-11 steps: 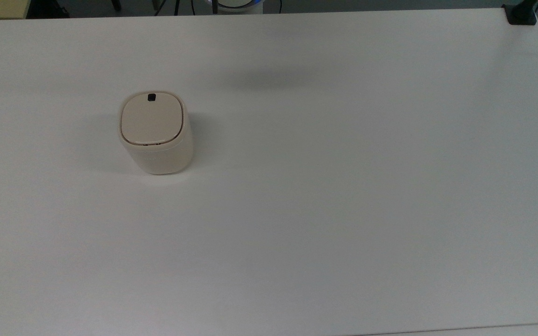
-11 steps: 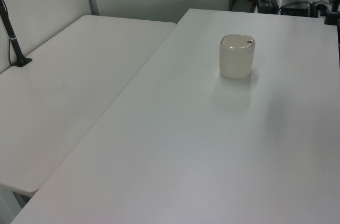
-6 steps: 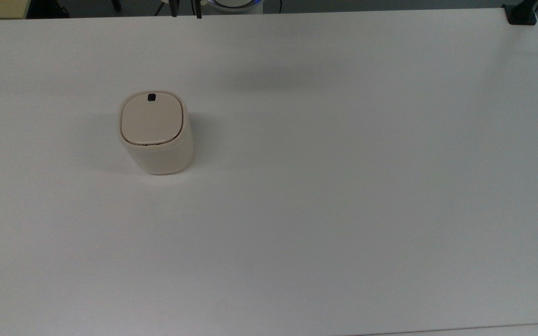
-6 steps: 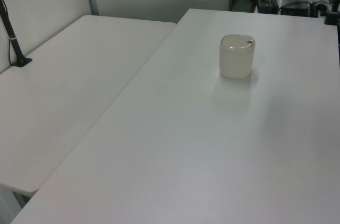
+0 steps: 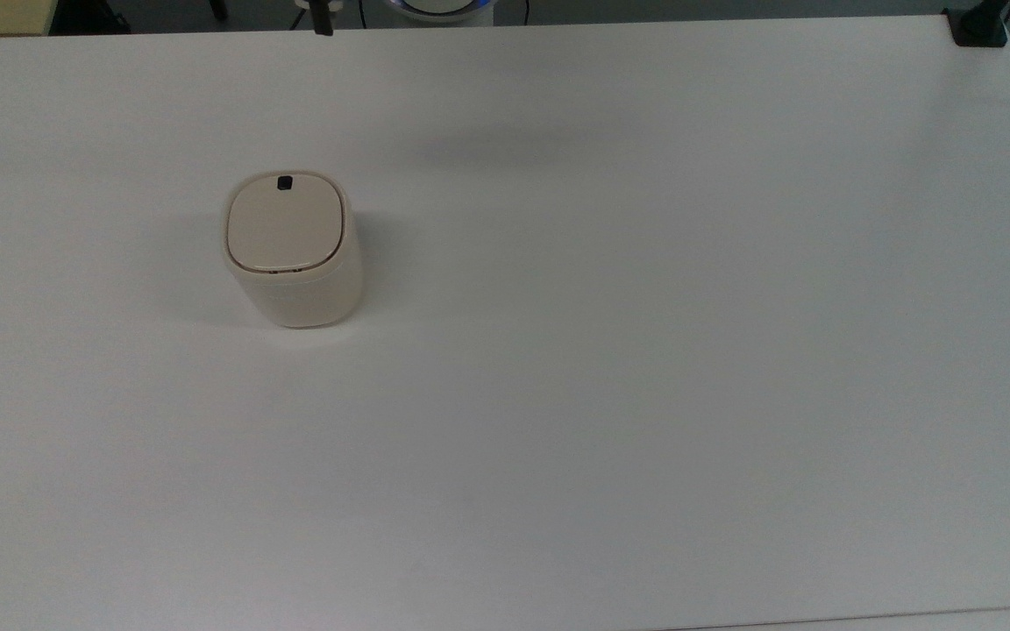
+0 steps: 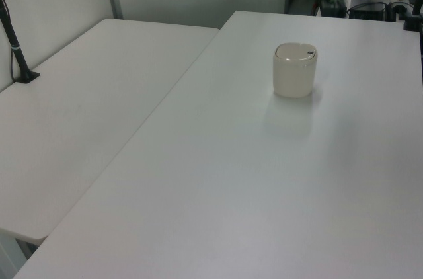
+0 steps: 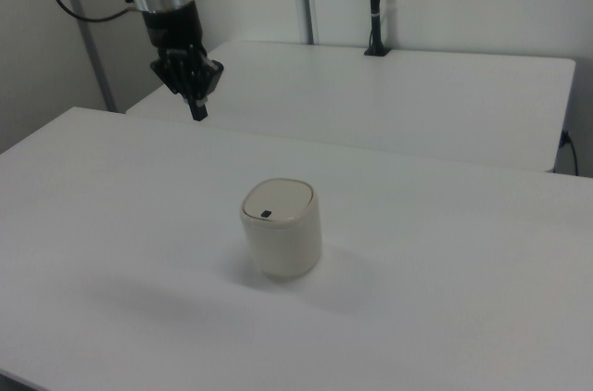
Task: Open the trash bin
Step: 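Lower the gripper onto the dark tab at the lid's edge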
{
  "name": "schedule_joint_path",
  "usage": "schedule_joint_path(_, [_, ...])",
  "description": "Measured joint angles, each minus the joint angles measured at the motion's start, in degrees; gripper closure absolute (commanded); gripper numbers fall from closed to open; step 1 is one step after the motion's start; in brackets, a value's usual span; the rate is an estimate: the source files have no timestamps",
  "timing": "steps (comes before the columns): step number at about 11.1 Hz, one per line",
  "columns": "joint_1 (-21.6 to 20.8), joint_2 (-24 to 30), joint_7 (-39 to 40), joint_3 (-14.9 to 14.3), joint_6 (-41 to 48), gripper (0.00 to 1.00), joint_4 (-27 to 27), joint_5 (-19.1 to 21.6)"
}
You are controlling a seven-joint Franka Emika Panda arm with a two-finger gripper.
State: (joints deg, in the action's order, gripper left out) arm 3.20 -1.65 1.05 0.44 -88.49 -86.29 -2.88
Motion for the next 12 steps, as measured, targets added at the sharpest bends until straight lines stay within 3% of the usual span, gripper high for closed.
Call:
schedule_joint_path(5, [5.11, -1.67, 2.24, -0.22, -10.69, 1.00, -8.01, -0.56])
schedule_joint_path(12, [7.32, -8.89, 3.39, -0.26, -18.37, 1.00, -10.34, -0.57])
